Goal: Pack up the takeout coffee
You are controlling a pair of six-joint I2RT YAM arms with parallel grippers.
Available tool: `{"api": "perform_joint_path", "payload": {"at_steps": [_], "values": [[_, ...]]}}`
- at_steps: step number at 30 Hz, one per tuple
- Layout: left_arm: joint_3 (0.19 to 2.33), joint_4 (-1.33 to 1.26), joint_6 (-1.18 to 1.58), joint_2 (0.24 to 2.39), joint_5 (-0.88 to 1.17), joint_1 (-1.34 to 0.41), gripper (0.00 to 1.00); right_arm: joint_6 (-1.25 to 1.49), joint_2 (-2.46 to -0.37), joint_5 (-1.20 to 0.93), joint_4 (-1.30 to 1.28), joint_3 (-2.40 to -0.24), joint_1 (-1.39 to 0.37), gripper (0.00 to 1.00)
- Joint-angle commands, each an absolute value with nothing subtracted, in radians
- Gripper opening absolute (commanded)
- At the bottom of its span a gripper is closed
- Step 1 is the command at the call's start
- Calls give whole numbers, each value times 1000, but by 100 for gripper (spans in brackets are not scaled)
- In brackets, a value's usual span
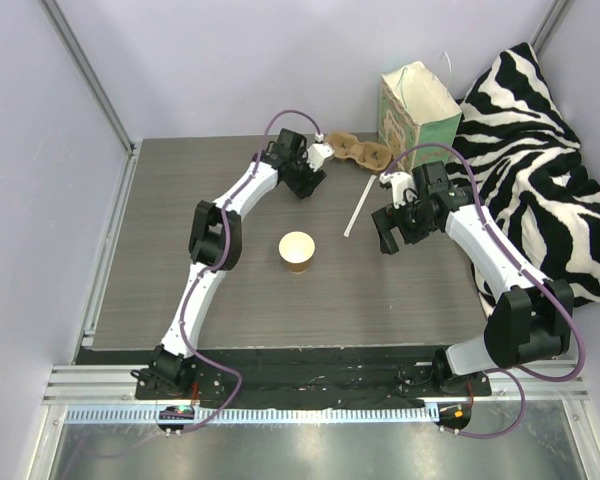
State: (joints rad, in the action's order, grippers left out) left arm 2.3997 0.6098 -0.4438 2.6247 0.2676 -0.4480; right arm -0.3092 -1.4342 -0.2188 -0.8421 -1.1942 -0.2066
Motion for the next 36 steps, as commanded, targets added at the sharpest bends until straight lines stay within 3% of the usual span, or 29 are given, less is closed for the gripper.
{"api": "perform_joint_path", "payload": {"at_steps": [1,8,16,28,36], "values": [[2366,682,-552,2579,219,-442,60,-325,-1420,-236,-827,-1204,-209,100],[2332,767,-563,2545,215,-430,38,-357,-1430,-261,-854,-1232,-207,100],[2292,876,-512,2410,244,-426,2,-408,-1430,-281,-893,-1317,-209,100],[2269,1132,-212,2010,741,-417,0,-523,-1284,-489,-901,-1514,-203,100],[2084,1072,39,1752,989,-442,0,-808,-1019,-702,-752,-1424,-213,100]]}}
